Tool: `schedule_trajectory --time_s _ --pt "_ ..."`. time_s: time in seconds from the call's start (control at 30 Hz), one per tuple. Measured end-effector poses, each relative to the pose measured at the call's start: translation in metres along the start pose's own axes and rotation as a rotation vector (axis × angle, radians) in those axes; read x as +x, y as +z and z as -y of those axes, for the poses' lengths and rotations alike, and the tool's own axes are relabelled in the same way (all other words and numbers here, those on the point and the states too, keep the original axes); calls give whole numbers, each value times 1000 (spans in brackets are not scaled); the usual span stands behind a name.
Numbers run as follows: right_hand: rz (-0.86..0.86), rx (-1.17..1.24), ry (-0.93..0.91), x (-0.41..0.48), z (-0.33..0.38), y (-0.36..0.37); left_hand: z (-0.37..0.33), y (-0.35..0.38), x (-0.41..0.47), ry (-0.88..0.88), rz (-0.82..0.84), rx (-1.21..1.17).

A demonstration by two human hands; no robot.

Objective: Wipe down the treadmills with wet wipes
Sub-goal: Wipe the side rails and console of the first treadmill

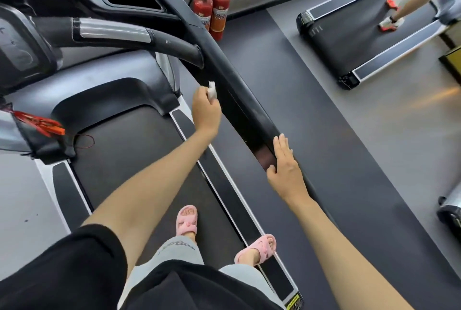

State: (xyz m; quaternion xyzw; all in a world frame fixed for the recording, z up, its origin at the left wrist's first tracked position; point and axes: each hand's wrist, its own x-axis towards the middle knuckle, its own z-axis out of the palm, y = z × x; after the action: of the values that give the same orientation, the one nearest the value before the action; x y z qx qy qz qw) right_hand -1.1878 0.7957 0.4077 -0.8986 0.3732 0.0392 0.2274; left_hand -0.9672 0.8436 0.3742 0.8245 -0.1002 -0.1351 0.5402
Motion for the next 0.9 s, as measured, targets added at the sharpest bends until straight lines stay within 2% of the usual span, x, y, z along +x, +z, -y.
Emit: schedule_trajectory --time_s 0.1,0.23,0.33,0.37,0.4,0.47,0.53,0.57,0.6,0.67,0.8,0.83,0.9 --pt "8 17 5 0 -1 -2 -10 16 6 5 54 3" --pt "2 37 -10 0 -1 -3 -12 46 -61 90 43 -71" --pt "8 34 -34 1 -4 -7 10 41 -107 368 362 -31" --pt "17 26 -41 1 -5 -8 15 36 -111 458 440 -7" --pt "27 15 -50 1 -5 -9 16 31 -106 505 442 9" --pt "33 -5 -56 1 -6 -8 10 22 -77 418 284 11" --pt "27 -12 -48 1 -6 -4 3 10 -33 176 59 10" --pt "29 -15 -44 2 -7 -3 1 4 -12 59 1 9" --pt "34 -22 -45 2 -7 -2 -1 3 2 -3 -6 9" --pt "41 -30 -52 2 -9 -3 -9 13 5 17 37 5" --pt "74 -8 -76 -1 -13 -11 -21 53 -68 -34 6 -70" --pt "83 9 -69 -3 -14 -12 -18 59 -92 -5 22 -86" --pt "64 51 -19 -14 -19 -13 -5 61 -134 159 189 -82"
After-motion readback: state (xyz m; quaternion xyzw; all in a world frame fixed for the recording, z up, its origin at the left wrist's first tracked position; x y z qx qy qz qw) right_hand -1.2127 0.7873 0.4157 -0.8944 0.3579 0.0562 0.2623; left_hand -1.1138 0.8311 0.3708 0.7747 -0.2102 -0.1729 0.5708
